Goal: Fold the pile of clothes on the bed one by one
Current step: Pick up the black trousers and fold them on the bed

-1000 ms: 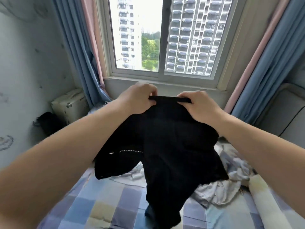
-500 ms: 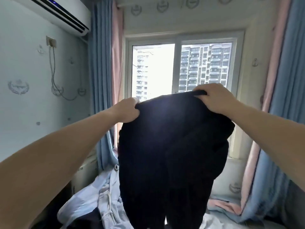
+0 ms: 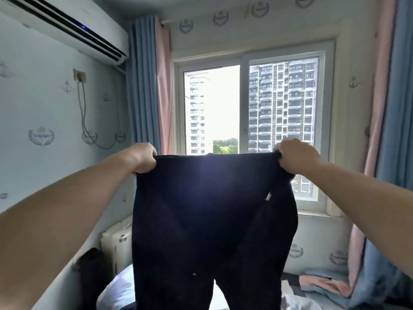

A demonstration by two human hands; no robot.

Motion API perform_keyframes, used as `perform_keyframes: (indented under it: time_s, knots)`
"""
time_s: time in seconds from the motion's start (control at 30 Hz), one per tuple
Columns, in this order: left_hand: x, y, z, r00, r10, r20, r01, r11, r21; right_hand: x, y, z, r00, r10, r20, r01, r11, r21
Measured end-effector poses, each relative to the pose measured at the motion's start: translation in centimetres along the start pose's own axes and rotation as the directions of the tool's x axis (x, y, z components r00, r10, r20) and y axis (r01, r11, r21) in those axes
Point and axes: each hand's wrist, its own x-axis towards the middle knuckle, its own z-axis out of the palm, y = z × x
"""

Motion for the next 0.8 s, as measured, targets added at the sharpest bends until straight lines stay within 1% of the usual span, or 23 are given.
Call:
perform_keyframes:
  time_s: [0.07,0.13,0.2,0.3,0.43,0.5,0.53,0.57,0.6,0.63,0.67,0.7,0.73,0.77,0.8]
  knots:
    - [0.7,-1.3,0.2,0.998,-0.051,0.027,0.051,0.999,-0.008,-0.2,-0.4,1.1,0.999,0.047,0.001,-0.047,0.999,-0.009]
    - [1.5,-2.5,0.9,0.994,-0.086,0.062,0.090,0.993,-0.078,-0.3,-0.3,1.9,0.996,0.093,-0.002,-0.093,0.996,-0.009]
    - [2.4,-3.5,1.7,0.989,-0.116,0.095,0.129,0.981,-0.145,-0.2,-0.1,2.8,0.990,0.139,0.005,-0.140,0.990,0.024]
    - [3.6,-5.0,3.3,0.984,-0.144,0.109,0.163,0.970,-0.182,-0.4,-0.5,4.6,0.978,0.208,-0.002,-0.207,0.976,0.073]
    - [4.8,-7.1,4.9,0.990,-0.121,0.066,0.128,0.985,-0.118,-0.9,-2.1,6.9,0.949,0.315,0.016,-0.315,0.946,0.071]
    - [5.2,-8.0,5.5,0.993,-0.097,0.067,0.101,0.993,-0.058,-1.1,-3.0,7.6,0.915,0.401,0.045,-0.404,0.907,0.123]
    - [5.4,-8.6,5.9,0.990,-0.105,0.094,0.109,0.993,-0.039,-1.0,-3.5,7.8,0.888,0.454,0.076,-0.459,0.864,0.205]
    - [5.5,-9.3,6.3,0.983,-0.126,0.135,0.131,0.991,-0.034,-1.0,-4.2,7.9,0.854,0.503,0.131,-0.516,0.792,0.326]
    - [5.9,-10.1,6.7,0.971,-0.149,0.189,0.161,0.986,-0.050,-0.9,-4.9,8.0,0.816,0.542,0.201,-0.567,0.682,0.462]
    - [6.4,-11.1,7.2,0.953,-0.176,0.247,0.208,0.972,-0.109,-0.8,-5.6,8.1,0.770,0.576,0.273,-0.610,0.542,0.578]
    - [7.0,-12.1,7.5,0.933,-0.193,0.303,0.264,0.940,-0.215,-0.8,-6.3,8.2,0.722,0.604,0.339,-0.640,0.394,0.660]
    - [7.5,-13.0,7.7,0.912,-0.197,0.358,0.329,0.874,-0.358,-0.9,-7.0,8.1,0.674,0.627,0.391,-0.653,0.257,0.713]
    - [7.9,-13.7,8.0,0.892,-0.191,0.411,0.401,0.754,-0.520,-1.1,-7.7,8.1,0.633,0.642,0.432,-0.649,0.136,0.749]
    - [8.0,-14.3,8.2,0.874,-0.172,0.454,0.458,0.601,-0.655,-1.3,-8.3,8.1,0.612,0.643,0.460,-0.636,0.054,0.770]
    - [8.2,-14.6,8.5,0.865,-0.137,0.483,0.490,0.435,-0.755,-1.4,-8.9,8.1,0.612,0.629,0.480,-0.625,0.013,0.780]
